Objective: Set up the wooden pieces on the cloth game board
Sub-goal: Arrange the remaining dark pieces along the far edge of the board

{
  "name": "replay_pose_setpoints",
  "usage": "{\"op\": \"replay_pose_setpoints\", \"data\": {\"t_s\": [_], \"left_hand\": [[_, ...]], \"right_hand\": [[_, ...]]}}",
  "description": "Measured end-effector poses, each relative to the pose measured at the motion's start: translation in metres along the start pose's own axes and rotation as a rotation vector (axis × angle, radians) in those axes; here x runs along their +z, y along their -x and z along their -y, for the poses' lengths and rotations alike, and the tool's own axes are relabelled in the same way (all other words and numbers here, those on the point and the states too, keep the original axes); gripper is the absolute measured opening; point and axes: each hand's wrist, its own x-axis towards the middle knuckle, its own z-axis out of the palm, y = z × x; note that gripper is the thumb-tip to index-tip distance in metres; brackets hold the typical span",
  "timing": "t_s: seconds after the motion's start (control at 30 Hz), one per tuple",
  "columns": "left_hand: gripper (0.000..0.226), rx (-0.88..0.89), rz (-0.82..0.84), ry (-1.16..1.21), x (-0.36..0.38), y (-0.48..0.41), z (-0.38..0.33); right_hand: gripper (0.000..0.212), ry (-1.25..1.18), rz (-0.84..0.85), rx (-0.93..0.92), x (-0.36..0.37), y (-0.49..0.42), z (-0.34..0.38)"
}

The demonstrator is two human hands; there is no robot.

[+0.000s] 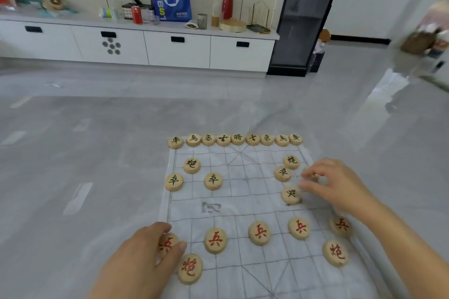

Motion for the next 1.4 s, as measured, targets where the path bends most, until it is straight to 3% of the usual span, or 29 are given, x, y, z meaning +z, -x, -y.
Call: {"op": "replay_pose_setpoints", "data": {"t_s": [0.1,0.23,0.53,0.87,1.4], "left_hand": [[0.046,-0.022,-0.007,-0.027,0.001,-0.003,-0.001],[0.048,-0.068,-0.012,-0.070,0.003,-0.009,0.003],[0.048,-0.057,-0.031,-0.123,0.007,-0.011,0.006],[0.043,-0.088,-0.081,-0.165,0.006,-0.011,0.003],[0.042,-0.111,-0.083,-0.168,0.011,-0.015,0.005]], "right_hand": [[0.055,0.164,0.098,-0.034,0.014,0.012,-0.002],[0.062,0.250,0.073,-0.050,0.025,0.013,0.008],[0.071,0.105,0.012,0.029,0.017,0.011,0.001],[0.058,0.084,0.023,-0.021,0.024,0.016,0.003],[0.058,0.128,0.027,-0.053,0.025,0.013,0.004]]}}
